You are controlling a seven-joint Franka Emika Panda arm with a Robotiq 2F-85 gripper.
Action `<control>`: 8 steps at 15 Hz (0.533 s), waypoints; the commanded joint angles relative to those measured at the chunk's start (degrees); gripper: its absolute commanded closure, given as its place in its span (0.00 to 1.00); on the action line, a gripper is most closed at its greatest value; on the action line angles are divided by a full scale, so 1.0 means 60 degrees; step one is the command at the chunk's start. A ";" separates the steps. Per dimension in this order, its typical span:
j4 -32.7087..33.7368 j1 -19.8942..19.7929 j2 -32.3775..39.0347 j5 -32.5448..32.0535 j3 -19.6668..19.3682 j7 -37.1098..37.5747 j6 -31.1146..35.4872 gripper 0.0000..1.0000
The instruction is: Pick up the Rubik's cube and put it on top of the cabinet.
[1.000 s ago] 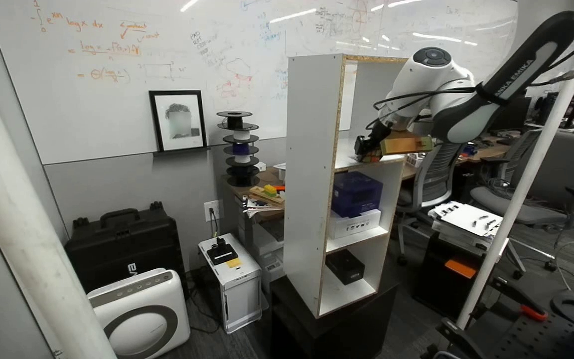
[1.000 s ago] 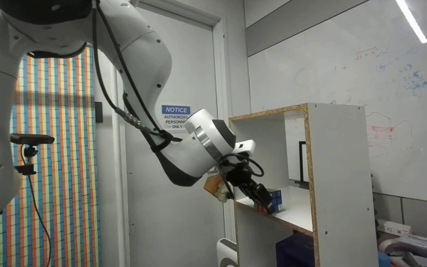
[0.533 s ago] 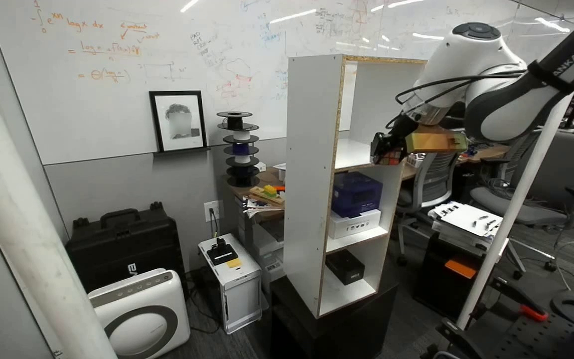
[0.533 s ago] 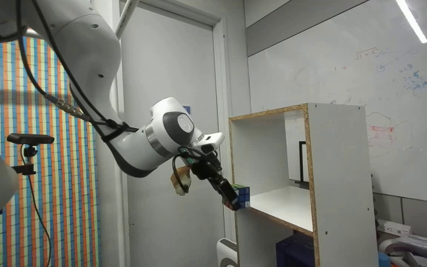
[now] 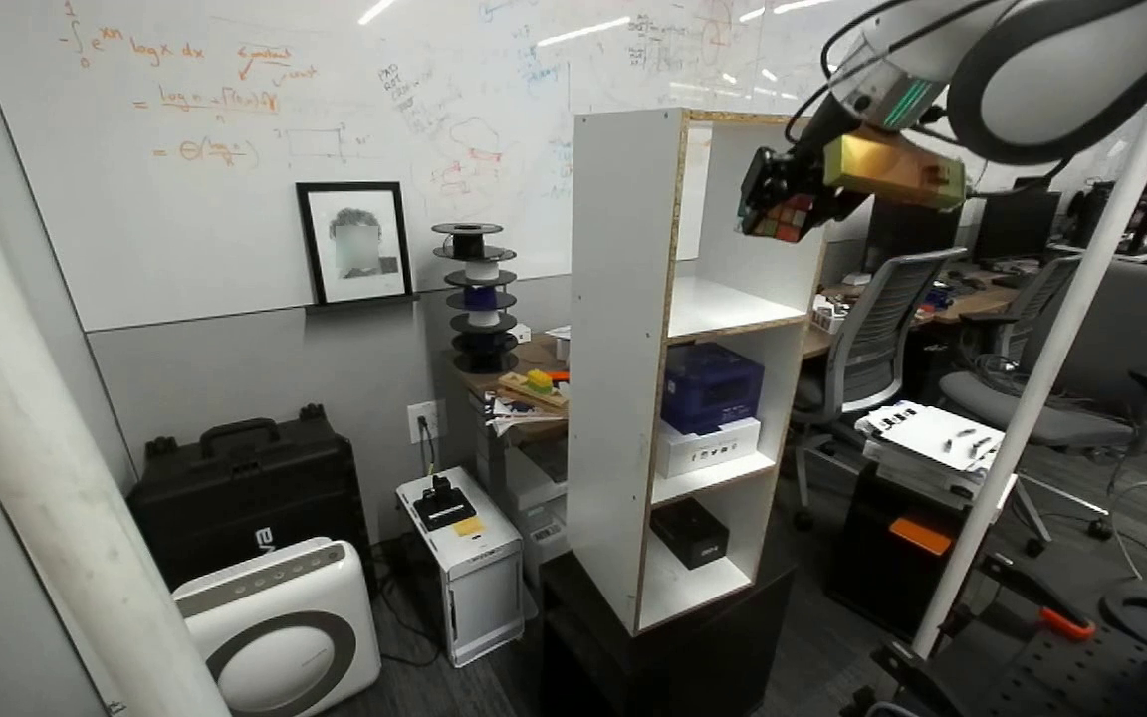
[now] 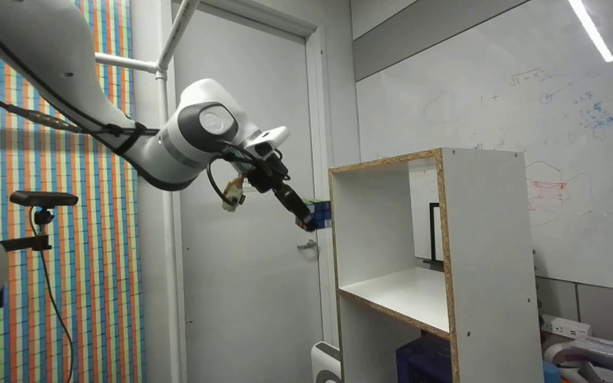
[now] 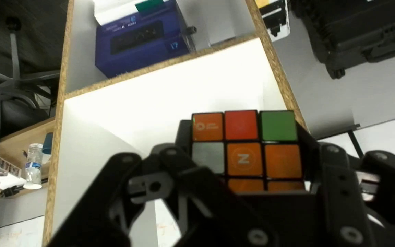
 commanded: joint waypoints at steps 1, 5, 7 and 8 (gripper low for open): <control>0.1109 -0.0421 -0.1171 0.1293 0.0818 -0.0489 -0.1444 0.59; 0.3249 -0.1153 -0.1304 0.1722 0.1385 -0.0208 -0.3170 0.59; 0.4579 -0.1687 -0.0720 0.1601 0.1472 -0.0077 -0.3718 0.59; 0.5116 -0.1930 -0.0343 0.1529 0.1446 -0.0065 -0.3894 0.59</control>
